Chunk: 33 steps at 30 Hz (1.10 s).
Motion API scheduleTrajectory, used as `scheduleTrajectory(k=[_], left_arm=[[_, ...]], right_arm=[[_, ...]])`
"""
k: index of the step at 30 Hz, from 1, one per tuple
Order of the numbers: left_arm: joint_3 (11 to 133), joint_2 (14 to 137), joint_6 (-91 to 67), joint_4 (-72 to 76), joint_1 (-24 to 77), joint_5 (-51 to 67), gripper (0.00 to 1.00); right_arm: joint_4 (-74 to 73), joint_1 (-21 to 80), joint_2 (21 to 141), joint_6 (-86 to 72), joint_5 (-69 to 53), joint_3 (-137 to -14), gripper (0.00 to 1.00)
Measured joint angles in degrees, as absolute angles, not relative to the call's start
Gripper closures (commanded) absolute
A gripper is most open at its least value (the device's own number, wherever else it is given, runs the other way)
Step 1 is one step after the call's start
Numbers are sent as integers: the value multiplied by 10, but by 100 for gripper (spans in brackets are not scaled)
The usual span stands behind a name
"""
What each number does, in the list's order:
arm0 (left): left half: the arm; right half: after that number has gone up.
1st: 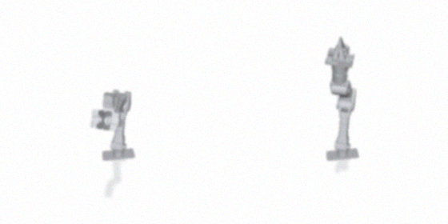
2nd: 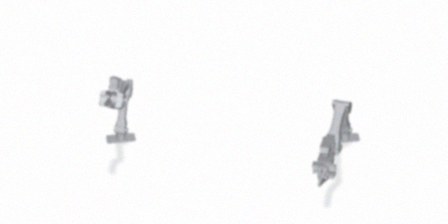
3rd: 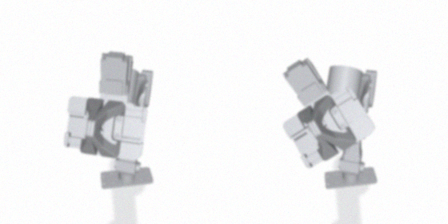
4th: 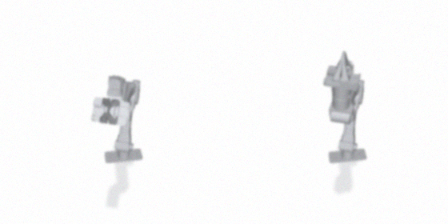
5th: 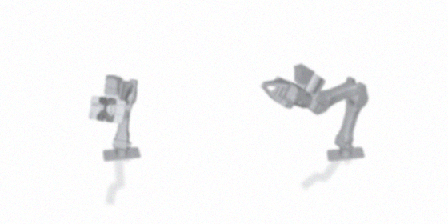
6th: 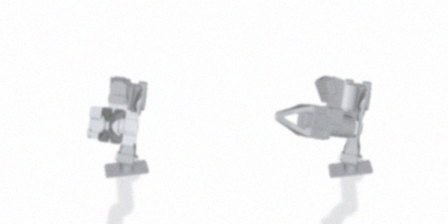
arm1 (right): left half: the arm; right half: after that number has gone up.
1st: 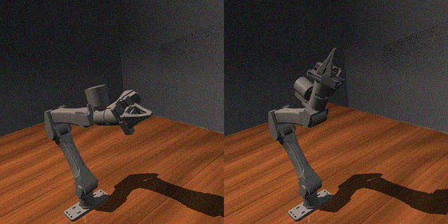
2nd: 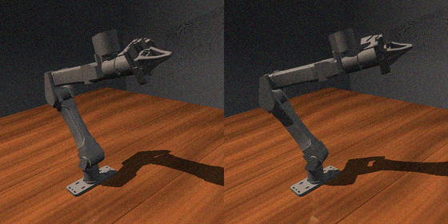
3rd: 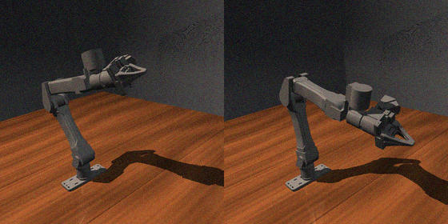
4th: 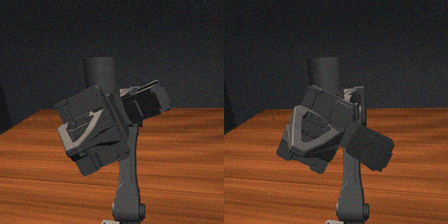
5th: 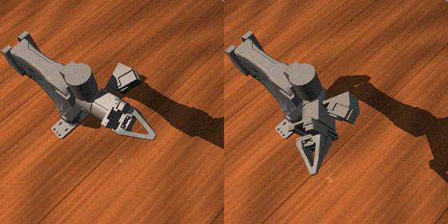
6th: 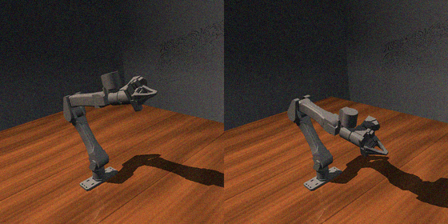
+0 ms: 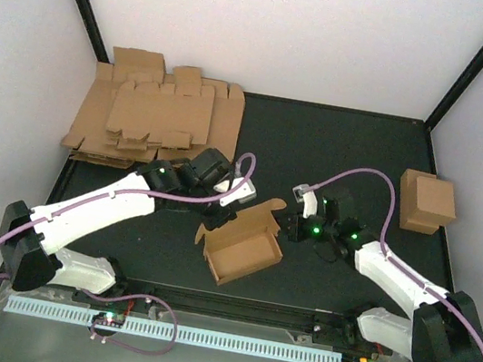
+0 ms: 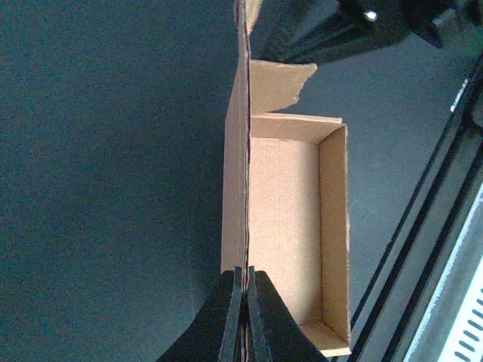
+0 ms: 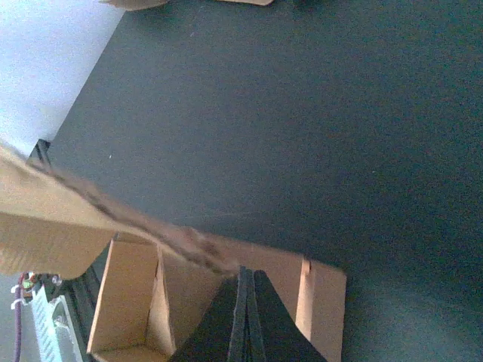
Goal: Fold the paper box
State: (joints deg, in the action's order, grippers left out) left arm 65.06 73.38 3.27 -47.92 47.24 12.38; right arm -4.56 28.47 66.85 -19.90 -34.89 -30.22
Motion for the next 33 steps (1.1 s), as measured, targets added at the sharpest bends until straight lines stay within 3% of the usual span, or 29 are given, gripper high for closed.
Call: scheduleTrajectory(k=[33], left_arm=[[683, 774, 56, -494, 556, 42, 97]], right_arm=[[-33, 285, 606, -247, -330, -233, 98]])
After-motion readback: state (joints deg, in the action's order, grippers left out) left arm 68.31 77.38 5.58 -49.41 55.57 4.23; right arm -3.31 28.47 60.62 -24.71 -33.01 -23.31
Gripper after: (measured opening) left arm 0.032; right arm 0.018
